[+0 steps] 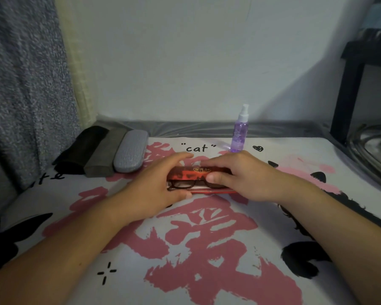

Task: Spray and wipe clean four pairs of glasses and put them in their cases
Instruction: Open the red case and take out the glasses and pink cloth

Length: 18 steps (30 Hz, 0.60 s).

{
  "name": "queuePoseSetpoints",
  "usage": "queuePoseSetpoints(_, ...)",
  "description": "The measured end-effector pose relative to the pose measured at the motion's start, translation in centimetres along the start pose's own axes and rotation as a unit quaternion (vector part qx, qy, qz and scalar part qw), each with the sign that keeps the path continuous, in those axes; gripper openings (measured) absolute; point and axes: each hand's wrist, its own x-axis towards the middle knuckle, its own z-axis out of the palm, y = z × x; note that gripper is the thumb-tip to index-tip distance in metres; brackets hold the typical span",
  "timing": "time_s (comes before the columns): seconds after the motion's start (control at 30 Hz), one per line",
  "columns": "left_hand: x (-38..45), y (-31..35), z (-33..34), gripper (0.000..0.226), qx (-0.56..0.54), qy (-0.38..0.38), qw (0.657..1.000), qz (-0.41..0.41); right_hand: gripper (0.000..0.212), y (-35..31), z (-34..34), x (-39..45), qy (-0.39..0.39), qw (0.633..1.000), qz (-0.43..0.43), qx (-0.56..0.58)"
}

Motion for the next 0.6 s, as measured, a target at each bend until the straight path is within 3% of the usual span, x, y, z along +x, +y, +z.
queuePoseSetpoints(0.1,-0.2,0.4,-0.1,0.096,-0.037,0.009,0.999,-0.015,0.033,-0.1,-0.1,0.1,0.000,1.000,-0.001,-0.002)
queuePoseSetpoints(0.23,-0.2,0.8,-0.1,0.105,-0.035,0.019,0.999,-0.019,0.057,0.6,-0.4,1.1,0.063,0.996,0.066,-0.001)
queuePoseSetpoints(0.4,-0.2,0.8,-0.2,0.099,-0.026,0.033,0.998,-0.048,0.030,1.0,0.5,0.7,0.169,0.978,0.095,0.078)
queuePoseSetpoints(0.53,-0.2,0.5,-0.1,0.102,-0.009,0.044,0.996,-0.073,0.010,1.5,-0.3,0.0,0.344,0.928,0.110,0.089)
queuePoseSetpoints(0.6,-0.3,0.2,-0.3,0.105,-0.008,0.053,0.995,-0.088,0.013,2.0,-0.8,-0.4,0.318,0.934,0.128,0.105)
